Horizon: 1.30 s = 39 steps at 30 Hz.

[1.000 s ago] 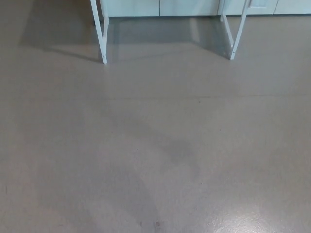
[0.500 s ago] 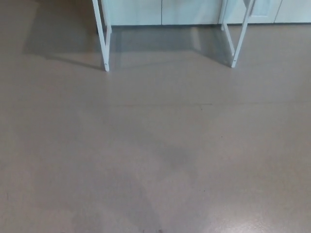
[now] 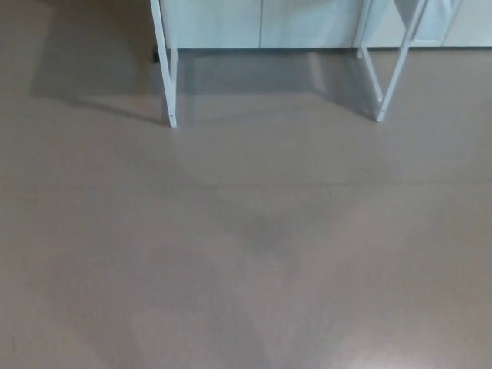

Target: The robot walks towards a table in front, picks a shampoo with left hand and puts it in a small grey container

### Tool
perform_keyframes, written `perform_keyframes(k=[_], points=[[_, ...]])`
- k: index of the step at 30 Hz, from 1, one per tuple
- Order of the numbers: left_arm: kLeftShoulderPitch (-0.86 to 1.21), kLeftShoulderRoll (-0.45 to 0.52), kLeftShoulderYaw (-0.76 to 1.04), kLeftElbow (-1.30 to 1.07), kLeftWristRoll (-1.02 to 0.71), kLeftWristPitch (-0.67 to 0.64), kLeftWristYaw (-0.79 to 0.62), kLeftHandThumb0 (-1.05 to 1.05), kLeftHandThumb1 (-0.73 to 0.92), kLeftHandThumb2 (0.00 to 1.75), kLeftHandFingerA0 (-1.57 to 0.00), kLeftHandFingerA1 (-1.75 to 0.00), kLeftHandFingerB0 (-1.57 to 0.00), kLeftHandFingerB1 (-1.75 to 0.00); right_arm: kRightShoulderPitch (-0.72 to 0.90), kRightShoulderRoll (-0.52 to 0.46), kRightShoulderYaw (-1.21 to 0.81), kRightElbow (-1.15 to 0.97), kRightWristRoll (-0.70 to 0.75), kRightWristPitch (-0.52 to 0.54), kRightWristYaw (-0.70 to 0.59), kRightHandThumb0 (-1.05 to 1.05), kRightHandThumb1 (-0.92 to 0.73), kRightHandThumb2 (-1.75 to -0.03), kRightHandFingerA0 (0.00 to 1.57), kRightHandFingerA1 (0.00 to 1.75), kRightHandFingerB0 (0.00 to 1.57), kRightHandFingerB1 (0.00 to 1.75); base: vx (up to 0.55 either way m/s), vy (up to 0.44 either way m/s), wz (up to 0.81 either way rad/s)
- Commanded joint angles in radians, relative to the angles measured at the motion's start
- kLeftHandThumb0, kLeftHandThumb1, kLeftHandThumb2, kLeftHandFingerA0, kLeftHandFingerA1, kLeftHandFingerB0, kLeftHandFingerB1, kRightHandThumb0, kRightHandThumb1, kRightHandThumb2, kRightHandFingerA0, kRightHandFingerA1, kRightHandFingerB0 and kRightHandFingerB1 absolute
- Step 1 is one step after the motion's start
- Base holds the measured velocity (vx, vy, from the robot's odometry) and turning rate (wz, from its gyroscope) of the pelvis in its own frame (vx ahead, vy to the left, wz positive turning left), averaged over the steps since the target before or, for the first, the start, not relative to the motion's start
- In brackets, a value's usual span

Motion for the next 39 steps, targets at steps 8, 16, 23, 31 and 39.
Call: perform_keyframes(k=[8,16,23,31,39], points=[[-0.003,0.015,-0.02,-0.002,0.003,-0.032,-0.018,-0.33,0.5,0.75,-0.59,-0.66,-0.33,-0.48,-0.019,-0.017,0.01,0.01,-0.001,0.009,0.015,-0.26,-0.64,-0.59,0.75,0.53,0.52,0.42,0.36,-0.162,0.18],[0.002,0.013,-0.023,-0.009,-0.009,-0.042,-0.026,-0.24,0.62,0.58,-0.64,-0.61,-0.44,-0.42,-0.024,-0.026,0.031,0.003,-0.005,0.02,0.06,-0.26,-0.65,-0.59,0.76,0.53,0.52,0.42,0.38,0.047,-0.14],[-0.002,0.017,-0.035,0.004,0.002,-0.026,-0.022,-0.24,0.6,0.58,-0.68,-0.59,-0.45,-0.41,-0.02,-0.02,0.03,0.013,-0.003,0.016,0.049,-0.26,-0.65,-0.59,0.72,0.53,0.51,0.43,0.42,0.192,-0.19],[-0.005,0.019,-0.04,0.001,-0.002,-0.021,-0.024,-0.26,0.61,0.6,-0.66,-0.61,-0.46,-0.41,-0.026,-0.021,0.033,0.013,-0.005,0.023,0.055,-0.27,-0.66,-0.59,0.75,0.53,0.51,0.42,0.4,-0.025,0.15],[-0.002,0.021,-0.065,0.008,0.013,-0.025,-0.019,-0.22,0.61,0.58,-0.66,-0.62,-0.44,-0.4,-0.004,-0.024,0.024,0.012,0.003,0.018,0.063,-0.26,-0.65,-0.59,0.74,0.54,0.51,0.43,0.51,-0.14,0.2]])
